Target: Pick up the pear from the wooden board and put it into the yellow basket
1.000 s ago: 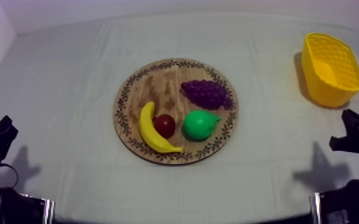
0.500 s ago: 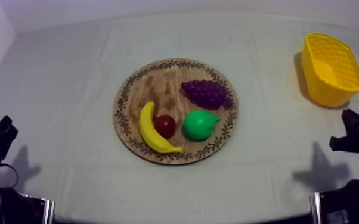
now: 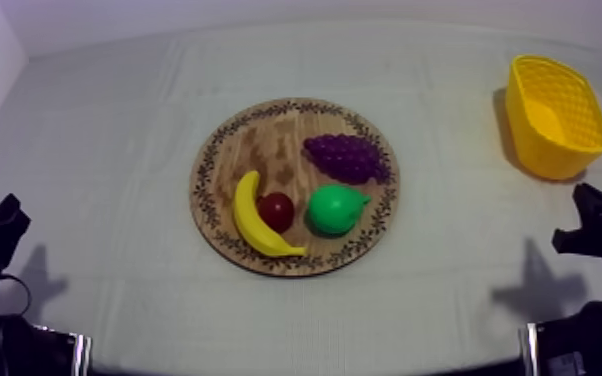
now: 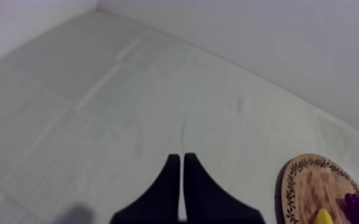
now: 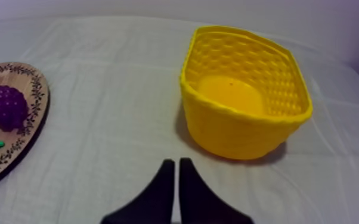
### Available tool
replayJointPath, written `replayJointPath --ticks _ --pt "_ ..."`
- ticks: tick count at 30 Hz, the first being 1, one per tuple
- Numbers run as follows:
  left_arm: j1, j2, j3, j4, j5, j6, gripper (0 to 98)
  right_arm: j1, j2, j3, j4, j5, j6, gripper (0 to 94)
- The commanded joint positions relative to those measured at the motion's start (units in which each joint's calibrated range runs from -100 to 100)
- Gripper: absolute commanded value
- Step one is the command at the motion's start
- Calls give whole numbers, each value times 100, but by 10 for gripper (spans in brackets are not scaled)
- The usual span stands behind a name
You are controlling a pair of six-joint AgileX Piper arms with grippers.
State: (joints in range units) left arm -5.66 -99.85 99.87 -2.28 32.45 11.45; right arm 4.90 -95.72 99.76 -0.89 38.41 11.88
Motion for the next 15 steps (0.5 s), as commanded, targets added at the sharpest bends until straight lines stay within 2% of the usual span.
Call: replayJointPath --ticks 1,8,13,15 --pt "-2 2 2 0 5 1 1 0 -3 1 -1 -3 1 3" --pt "-2 2 2 0 5 1 1 0 -3 1 -1 -3 -5 3" --pt "-2 2 2 0 5 1 1 -31 -3 1 -1 -3 -148 4" --pt "-2 2 2 0 5 1 1 -43 -3 1 -1 -3 -75 4"
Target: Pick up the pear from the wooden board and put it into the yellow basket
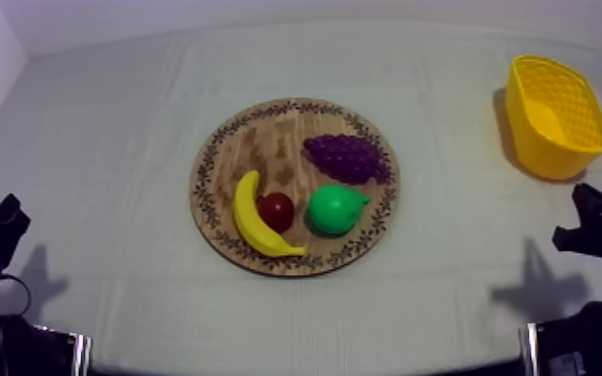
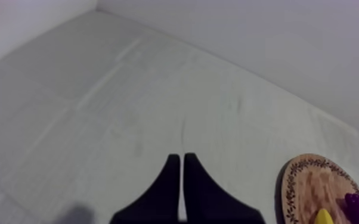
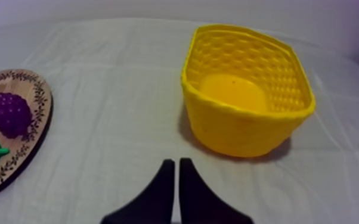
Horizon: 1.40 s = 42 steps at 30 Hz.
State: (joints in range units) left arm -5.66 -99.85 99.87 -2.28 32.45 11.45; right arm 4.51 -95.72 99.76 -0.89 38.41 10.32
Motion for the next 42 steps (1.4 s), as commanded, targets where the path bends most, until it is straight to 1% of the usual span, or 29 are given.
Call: replayJointPath --ticks 1,4,7,11,13,16,19,23,29,33,35,36,40,42 --pt "-2 2 2 0 5 1 1 -4 -3 1 -1 -3 150 10" --pt "-2 2 2 0 5 1 1 9 -3 1 -1 -3 186 18" --pt "-2 2 2 0 5 1 1 59 -3 1 -12 6 59 10" --pt "-2 2 2 0 5 2 1 133 -3 -27 -92 32 -48 5" --pt "-2 2 2 0 5 0 1 90 7 -75 -150 52 -48 5" --pt "-2 2 2 0 5 0 1 -62 167 -265 -137 -7 -166 4" --pt "-2 2 2 0 5 1 1 -164 518 -635 -278 -96 -150 3" --pt "-2 2 2 0 5 1 1 -171 1106 -1446 -766 -35 165 3" --pt "-2 2 2 0 5 1 1 -146 2522 -2804 -1317 -214 593 2" --pt "-2 2 2 0 5 -4 1 -293 3411 -3722 -1301 -235 610 2" --pt "-2 2 2 0 5 -1 1 -376 3800 -4139 -1344 -218 732 2" --pt "-2 2 2 0 5 -1 1 -403 3991 -4338 -1410 -185 838 3" --pt "-2 2 2 0 5 1 1 -533 4758 -5141 -1687 225 1306 5" --pt "-2 2 2 0 5 -1 1 -688 5135 -5519 -1715 511 1359 5"
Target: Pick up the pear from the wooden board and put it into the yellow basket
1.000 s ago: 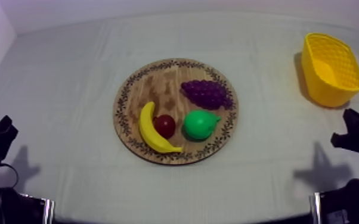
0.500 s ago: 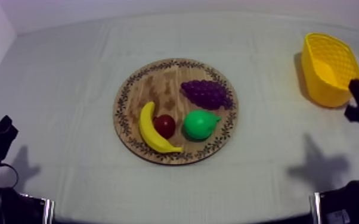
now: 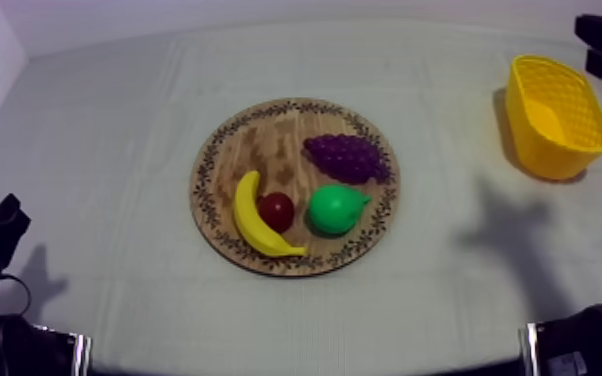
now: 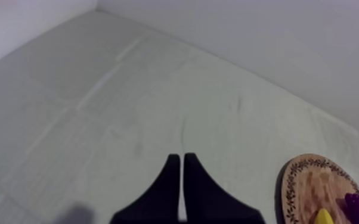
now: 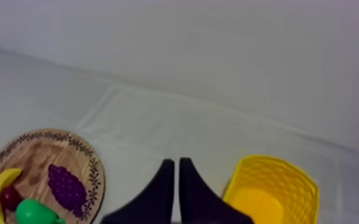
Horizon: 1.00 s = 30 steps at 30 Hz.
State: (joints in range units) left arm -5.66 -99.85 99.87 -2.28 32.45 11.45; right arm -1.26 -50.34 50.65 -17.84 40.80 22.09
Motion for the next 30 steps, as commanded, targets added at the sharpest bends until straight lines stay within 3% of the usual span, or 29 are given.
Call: replayJointPath --ticks 1,4,12,19,25,30 --pt "-2 2 2 0 5 -2 1 -238 781 -772 5 401 160 6" --pt "-2 2 2 0 5 -1 1 -652 1313 -1185 75 842 200 30" --pt "-2 2 2 0 5 0 1 -1765 2484 -1878 -81 2116 673 59" --pt "-2 2 2 0 5 0 1 -2624 3223 -1589 237 2635 1197 128" --pt "-2 2 2 0 5 0 1 -3023 3685 -1110 666 2285 1256 304" --pt "-2 2 2 0 5 -1 1 -3142 4009 -776 774 1631 1166 412"
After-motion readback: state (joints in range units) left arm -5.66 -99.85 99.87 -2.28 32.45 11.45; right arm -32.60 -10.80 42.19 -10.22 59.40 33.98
